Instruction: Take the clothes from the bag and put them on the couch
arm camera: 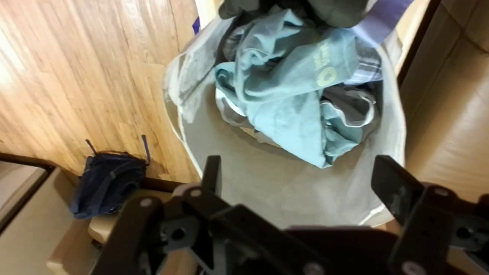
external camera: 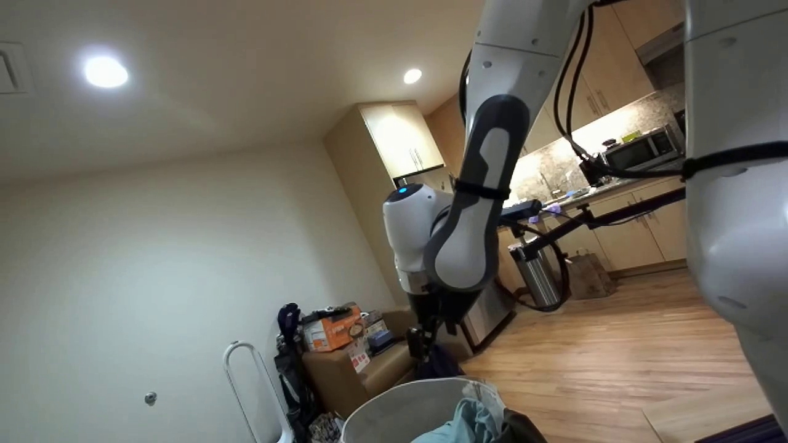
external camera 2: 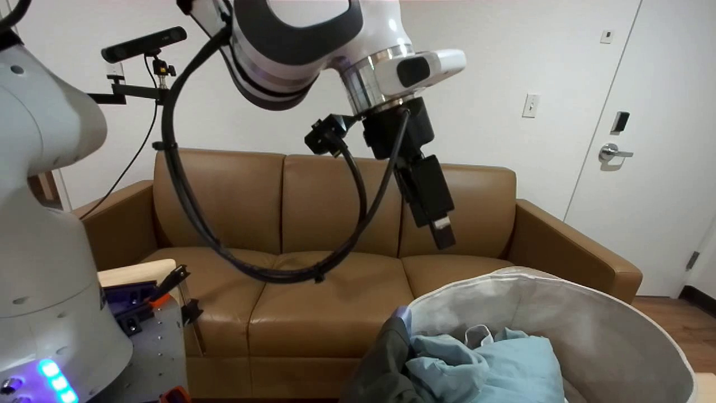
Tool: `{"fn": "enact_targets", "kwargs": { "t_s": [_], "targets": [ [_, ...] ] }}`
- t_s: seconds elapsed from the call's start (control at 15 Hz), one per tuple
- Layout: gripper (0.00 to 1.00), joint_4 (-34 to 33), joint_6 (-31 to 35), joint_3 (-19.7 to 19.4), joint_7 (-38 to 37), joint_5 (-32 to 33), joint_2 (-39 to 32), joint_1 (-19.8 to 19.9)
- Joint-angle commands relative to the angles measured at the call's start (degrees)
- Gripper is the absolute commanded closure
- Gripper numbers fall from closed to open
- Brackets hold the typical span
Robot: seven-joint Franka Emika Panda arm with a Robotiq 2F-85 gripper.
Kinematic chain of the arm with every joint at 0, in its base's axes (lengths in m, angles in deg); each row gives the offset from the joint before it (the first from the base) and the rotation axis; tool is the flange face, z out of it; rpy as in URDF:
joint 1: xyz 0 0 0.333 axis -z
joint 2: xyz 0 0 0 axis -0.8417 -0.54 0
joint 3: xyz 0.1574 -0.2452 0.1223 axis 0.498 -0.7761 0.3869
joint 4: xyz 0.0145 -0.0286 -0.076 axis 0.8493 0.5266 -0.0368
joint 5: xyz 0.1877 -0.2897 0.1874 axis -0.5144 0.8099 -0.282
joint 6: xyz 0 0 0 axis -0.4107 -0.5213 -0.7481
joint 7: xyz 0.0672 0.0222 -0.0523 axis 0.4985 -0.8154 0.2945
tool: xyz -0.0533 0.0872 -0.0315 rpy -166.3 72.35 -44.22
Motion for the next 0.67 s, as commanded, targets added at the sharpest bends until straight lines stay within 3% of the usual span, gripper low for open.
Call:
{"fn": "enact_targets", "kwargs": {
  "t_s": [0.0,0.2,0.27,0.47,0.53,0.6],
  "targets": [
    [0.0,0.58,4.63,-1.08,-6.36,4.65,-4.16,4.63],
    [0.0,1.24,5.23,-0.23,-12.8,9.64,-4.71,7.85],
    [0.0,0.38,3.0,-2.61,-7.35,5.79,-4.57,4.52],
    [0.0,0.38,3.27,-2.57,-10.62,8.07,-4.95,5.22],
    [0.0,-0.49,4.16,-3.34,-8.87,6.42,-6.95,4.1],
    [0.0,-0.97,7.17,-6.43,-1.95,0.61,-9.87,0.47]
  ]
}}
